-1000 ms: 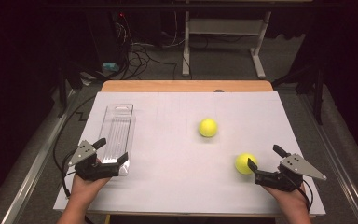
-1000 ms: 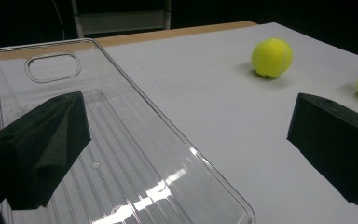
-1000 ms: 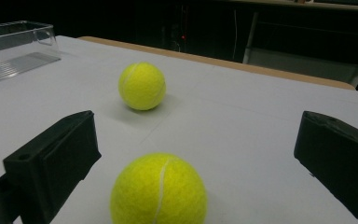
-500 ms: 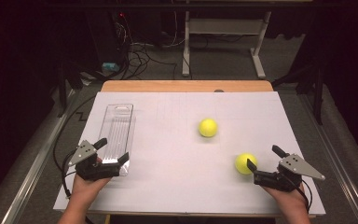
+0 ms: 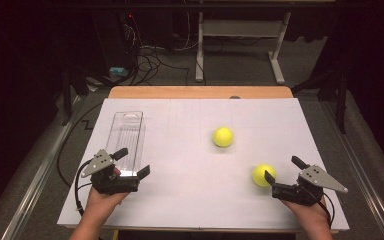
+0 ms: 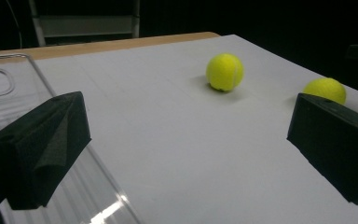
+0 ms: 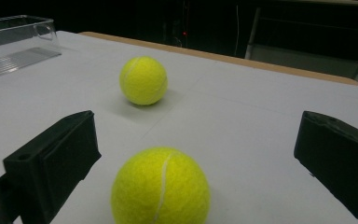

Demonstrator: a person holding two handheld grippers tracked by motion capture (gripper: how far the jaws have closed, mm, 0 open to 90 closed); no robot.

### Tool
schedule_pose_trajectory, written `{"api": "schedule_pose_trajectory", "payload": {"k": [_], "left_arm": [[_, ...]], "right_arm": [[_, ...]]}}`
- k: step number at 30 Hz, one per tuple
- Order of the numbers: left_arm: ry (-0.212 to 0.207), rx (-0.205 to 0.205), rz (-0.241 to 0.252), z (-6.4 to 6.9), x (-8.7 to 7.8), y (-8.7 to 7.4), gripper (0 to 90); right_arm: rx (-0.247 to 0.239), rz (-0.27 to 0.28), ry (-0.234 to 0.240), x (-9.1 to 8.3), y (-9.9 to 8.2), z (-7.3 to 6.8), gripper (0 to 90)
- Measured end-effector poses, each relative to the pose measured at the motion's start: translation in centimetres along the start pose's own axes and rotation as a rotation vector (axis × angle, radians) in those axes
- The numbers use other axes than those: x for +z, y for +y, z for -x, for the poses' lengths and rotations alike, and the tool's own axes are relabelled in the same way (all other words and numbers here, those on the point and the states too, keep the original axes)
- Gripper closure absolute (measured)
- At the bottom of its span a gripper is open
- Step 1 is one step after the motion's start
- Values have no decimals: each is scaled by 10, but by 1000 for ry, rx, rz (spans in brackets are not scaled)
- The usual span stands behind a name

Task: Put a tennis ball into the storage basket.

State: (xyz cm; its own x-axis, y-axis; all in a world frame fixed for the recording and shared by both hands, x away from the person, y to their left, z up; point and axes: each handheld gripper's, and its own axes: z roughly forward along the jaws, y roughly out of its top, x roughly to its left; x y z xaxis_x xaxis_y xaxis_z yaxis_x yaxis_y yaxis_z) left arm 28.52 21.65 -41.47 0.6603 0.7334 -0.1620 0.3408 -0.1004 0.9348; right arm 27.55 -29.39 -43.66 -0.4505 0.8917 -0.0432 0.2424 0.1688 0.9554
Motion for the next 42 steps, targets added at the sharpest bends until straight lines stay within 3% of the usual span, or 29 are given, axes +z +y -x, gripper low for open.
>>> {"api": "schedule_pose_trajectory", "payload": {"k": [10, 19, 31, 38, 42], "left_arm": [[-45, 64, -59, 25, 23, 3, 0], [-85, 83, -101, 42, 43, 6, 0], [-103, 76, -235, 49, 65, 5, 25], [-90, 76, -300, 51, 75, 1, 38], [-74, 93, -360, 54, 81, -2, 36]], "right_arm": [[-3, -2, 3, 0, 0, -1, 0], [-3, -4, 5, 0, 0, -1, 0], [-5, -6, 7, -1, -1, 0, 0], [-9, -9, 6, -1, -2, 0, 0], [-10, -12, 7, -1, -2, 0, 0]]}}
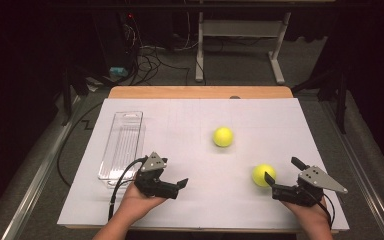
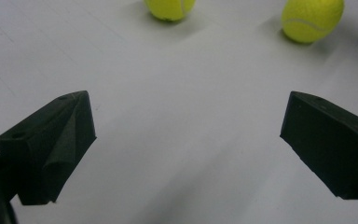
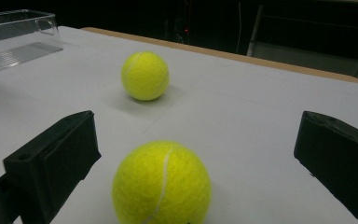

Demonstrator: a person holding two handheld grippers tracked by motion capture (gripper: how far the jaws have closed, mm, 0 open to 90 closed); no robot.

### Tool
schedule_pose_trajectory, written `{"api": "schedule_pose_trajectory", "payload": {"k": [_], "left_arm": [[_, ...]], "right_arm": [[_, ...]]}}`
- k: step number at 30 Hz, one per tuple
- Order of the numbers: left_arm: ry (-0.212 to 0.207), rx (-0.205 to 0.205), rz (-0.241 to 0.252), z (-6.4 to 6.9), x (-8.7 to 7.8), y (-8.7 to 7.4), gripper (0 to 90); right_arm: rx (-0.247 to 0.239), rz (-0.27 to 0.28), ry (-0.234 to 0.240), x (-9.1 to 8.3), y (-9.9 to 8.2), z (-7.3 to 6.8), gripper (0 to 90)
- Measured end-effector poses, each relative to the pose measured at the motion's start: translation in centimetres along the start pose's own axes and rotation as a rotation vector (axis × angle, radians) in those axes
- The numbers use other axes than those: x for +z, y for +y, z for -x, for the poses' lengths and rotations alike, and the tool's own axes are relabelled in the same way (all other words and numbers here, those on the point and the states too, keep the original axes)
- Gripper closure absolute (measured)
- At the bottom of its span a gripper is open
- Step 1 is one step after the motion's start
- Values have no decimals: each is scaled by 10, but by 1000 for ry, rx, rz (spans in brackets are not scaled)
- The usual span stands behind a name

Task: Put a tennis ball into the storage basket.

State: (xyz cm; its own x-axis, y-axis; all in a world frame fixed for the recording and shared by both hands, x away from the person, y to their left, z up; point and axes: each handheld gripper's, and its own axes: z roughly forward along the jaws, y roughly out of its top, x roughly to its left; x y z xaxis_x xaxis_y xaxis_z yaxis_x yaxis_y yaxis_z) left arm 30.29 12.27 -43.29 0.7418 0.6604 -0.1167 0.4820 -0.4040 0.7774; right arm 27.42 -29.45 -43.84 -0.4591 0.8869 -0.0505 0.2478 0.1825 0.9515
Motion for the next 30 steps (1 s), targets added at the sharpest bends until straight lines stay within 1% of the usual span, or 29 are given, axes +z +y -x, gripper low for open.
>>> {"api": "schedule_pose_trajectory", "payload": {"k": [2, 4, 5, 6, 7, 8, 11, 13, 14, 15, 16, 17, 18, 19, 20, 23, 26, 27, 28, 30], "left_arm": [[4, 2, -41, 1, 4, 0, 28], [12, 6, -94, 2, 9, 0, 23], [12, 6, -94, 2, 9, 0, 20], [17, 8, -123, 3, 12, 0, 17], [22, 22, -189, 4, 16, 2, 14], [21, 18, -211, 4, 19, 2, 14], [16, 26, -279, 4, 23, 4, 14], [6, 20, -315, 3, 26, 5, 14], [6, 20, -315, 3, 26, 5, 14], [8, 14, -356, 1, 28, 7, 14], [5, 13, -380, 1, 29, 8, 16], [5, 13, -380, 1, 29, 8, 17], [2, 11, -428, 0, 32, 9, 17], [2, 11, -428, 0, 32, 9, 17], [-1, 12, -474, 0, 34, 11, 17], [2, 26, -540, 1, 37, 15, 17], [-2, 30, -593, 3, 40, 20, 17], [-2, 30, -593, 3, 40, 20, 14], [-3, 22, -629, 3, 42, 22, 9], [-9, 10, -657, 2, 43, 24, 5]], "right_arm": [[3, -5, 0, 0, 0, 0, 0], [2, -6, 2, 0, -1, 0, 0], [2, -6, 2, 0, -1, 0, 0], [0, -4, 3, 0, -1, 0, 0], [1, -5, 7, 0, -1, 0, 0], [2, -9, 7, 1, -2, 0, 0], [-7, -11, 13, 1, -2, 0, 0], [-9, -10, 18, 1, -2, 0, 0], [-6, -11, 22, 1, -2, 0, 0], [-5, -12, 25, 1, -3, 0, 0], [-6, -13, 26, 1, -3, 0, 0], [-6, -13, 26, 1, -3, 0, 0], [-11, -14, 28, 0, -3, 0, 0], [-11, -14, 28, 0, -3, 0, 0], [-10, -9, 31, -2, -4, 2, 0], [-3, -6, 34, -3, -4, 3, 0], [4, -7, 37, -4, -5, 3, 0], [5, -8, 37, -4, -6, 3, 0], [6, -11, 37, -4, -6, 3, 0], [4, -11, 39, -3, -7, 3, 0]]}}
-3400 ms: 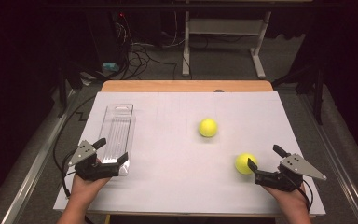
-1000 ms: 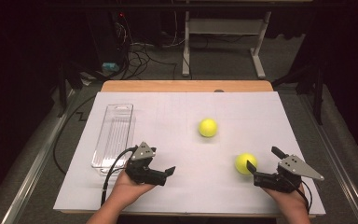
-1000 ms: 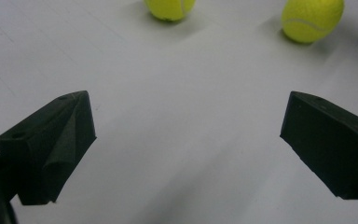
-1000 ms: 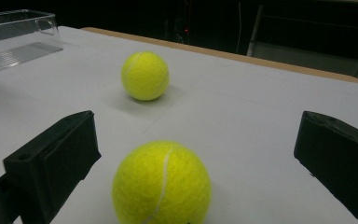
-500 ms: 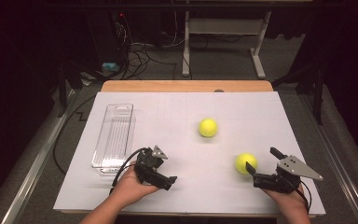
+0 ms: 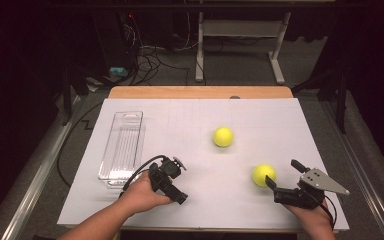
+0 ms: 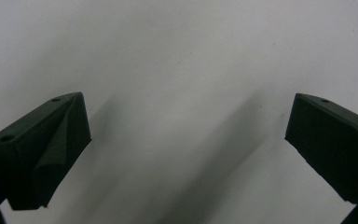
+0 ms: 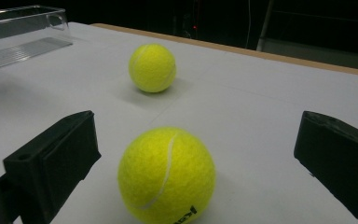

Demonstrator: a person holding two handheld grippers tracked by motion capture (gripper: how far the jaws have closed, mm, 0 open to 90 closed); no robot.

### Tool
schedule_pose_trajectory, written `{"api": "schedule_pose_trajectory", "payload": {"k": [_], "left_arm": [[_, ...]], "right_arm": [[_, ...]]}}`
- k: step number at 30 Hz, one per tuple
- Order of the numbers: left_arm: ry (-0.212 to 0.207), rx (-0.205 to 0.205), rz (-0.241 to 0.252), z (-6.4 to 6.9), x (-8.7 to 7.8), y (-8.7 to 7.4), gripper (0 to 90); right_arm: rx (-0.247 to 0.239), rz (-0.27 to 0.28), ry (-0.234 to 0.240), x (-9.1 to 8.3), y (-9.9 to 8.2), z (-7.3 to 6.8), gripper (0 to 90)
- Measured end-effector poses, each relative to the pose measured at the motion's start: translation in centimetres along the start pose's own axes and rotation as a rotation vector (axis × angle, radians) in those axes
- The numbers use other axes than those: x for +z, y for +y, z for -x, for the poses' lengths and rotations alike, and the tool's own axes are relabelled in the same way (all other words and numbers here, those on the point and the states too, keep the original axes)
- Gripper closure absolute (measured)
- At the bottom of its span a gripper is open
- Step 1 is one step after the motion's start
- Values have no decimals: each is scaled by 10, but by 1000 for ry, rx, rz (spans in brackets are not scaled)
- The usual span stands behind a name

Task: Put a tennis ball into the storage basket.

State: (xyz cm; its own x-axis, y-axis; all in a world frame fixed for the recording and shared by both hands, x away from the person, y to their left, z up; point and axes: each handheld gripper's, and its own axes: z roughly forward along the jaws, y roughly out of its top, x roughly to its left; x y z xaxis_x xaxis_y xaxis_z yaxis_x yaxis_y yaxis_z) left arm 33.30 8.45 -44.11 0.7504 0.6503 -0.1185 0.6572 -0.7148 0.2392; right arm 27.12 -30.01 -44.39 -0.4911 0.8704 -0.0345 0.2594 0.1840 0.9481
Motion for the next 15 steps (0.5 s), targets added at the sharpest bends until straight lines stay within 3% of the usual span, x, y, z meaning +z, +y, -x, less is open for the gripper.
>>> {"api": "schedule_pose_trajectory", "payload": {"k": [5, 8, 15], "left_arm": [[8, 2, -35, -1, -3, 4, 5], [-12, -3, -62, -2, -7, 9, 5], [-16, 24, -104, -1, -13, 17, 5]], "right_arm": [[6, -4, 0, 0, -1, 0, 0], [4, -6, 3, 0, -1, 0, 0], [0, -17, 7, 1, -3, -2, 0]]}}
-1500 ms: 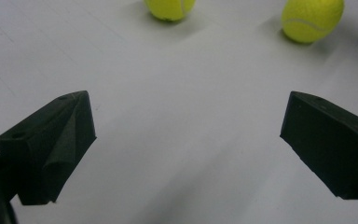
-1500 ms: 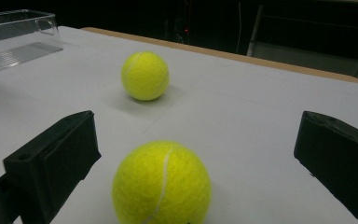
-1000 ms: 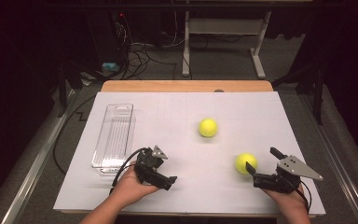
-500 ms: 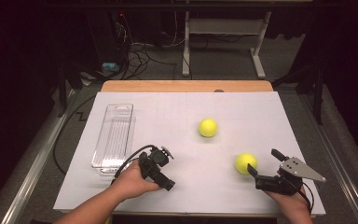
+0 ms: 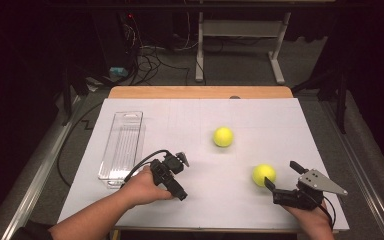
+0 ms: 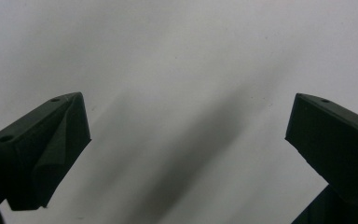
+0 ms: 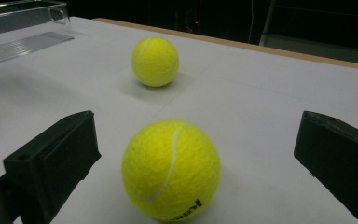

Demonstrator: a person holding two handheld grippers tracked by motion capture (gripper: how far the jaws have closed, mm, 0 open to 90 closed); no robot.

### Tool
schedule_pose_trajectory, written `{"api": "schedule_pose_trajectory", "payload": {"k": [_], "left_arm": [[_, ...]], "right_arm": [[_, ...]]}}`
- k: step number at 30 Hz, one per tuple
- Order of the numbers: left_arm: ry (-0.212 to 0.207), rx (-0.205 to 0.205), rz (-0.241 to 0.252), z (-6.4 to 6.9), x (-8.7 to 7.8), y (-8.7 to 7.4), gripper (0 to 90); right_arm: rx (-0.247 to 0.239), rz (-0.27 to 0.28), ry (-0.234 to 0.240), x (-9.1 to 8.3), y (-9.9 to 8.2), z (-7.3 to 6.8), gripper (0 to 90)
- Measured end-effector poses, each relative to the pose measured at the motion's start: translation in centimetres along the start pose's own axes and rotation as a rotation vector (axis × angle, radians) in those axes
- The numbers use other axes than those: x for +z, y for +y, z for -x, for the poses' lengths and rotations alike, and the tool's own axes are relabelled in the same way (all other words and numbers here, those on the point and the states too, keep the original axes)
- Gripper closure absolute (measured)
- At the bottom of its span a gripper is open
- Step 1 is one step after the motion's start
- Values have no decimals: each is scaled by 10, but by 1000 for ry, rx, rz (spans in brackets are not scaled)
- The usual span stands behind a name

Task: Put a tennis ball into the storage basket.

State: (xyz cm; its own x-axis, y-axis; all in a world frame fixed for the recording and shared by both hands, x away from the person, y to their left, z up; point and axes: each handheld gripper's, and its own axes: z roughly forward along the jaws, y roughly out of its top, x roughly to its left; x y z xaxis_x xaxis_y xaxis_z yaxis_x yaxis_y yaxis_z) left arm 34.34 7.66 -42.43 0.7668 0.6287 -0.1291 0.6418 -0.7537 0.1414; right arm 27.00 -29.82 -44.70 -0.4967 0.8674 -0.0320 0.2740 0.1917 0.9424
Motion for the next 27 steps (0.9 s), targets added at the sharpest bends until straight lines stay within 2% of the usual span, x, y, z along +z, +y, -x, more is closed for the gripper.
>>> {"api": "schedule_pose_trajectory", "payload": {"k": [11, 15, 21, 23, 27], "left_arm": [[-22, -10, -1, -2, -2, 6, 5], [-29, -13, -13, -4, -4, 6, 5], [-36, -26, 6, -8, -6, 5, 5], [-39, -23, 7, -8, -7, 4, 5], [-42, -29, 12, -8, -9, 4, 5]], "right_arm": [[-3, -11, 0, 2, -2, 0, 0], [16, -12, 1, 4, -2, 0, 0], [21, -11, -8, 6, 0, 2, 0], [21, -27, -3, 7, -1, 1, 0], [36, -128, 29, 17, -5, -4, 11]]}}
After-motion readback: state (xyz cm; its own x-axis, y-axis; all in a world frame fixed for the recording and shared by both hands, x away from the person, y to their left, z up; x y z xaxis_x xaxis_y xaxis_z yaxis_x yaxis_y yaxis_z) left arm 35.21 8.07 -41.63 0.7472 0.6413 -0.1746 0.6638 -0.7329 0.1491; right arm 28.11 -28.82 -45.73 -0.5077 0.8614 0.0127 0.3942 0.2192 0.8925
